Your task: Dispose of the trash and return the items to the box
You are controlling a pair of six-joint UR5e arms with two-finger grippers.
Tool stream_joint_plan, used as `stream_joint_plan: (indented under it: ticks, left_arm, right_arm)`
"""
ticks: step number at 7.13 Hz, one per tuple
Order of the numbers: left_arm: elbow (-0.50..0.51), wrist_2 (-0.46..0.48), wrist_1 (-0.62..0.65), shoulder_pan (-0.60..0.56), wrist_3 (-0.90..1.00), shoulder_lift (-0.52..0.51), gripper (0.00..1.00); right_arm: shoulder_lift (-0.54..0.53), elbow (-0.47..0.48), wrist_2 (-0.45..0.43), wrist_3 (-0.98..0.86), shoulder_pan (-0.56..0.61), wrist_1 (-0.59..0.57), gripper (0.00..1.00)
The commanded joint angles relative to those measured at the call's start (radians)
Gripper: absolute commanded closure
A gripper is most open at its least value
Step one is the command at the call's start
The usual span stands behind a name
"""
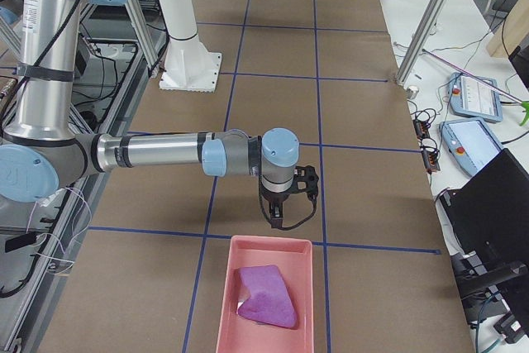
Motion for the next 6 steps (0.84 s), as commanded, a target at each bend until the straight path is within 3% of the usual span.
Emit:
stream_joint_plan:
  ticks: [1,6]
  left_arm:
    - [0.003,0.005,-0.019,-0.002,-0.001,0.011,0.02]
    - [0.007,0.001,-0.019,0.000,0.002,0.009,0.02]
  right_arm:
    - [0.003,0.001,-0.011,-0.004,0.001,-0.001,0.00]
    - [-0.009,0.002,-0.011,-0.004,0.002,-0.001,0.00]
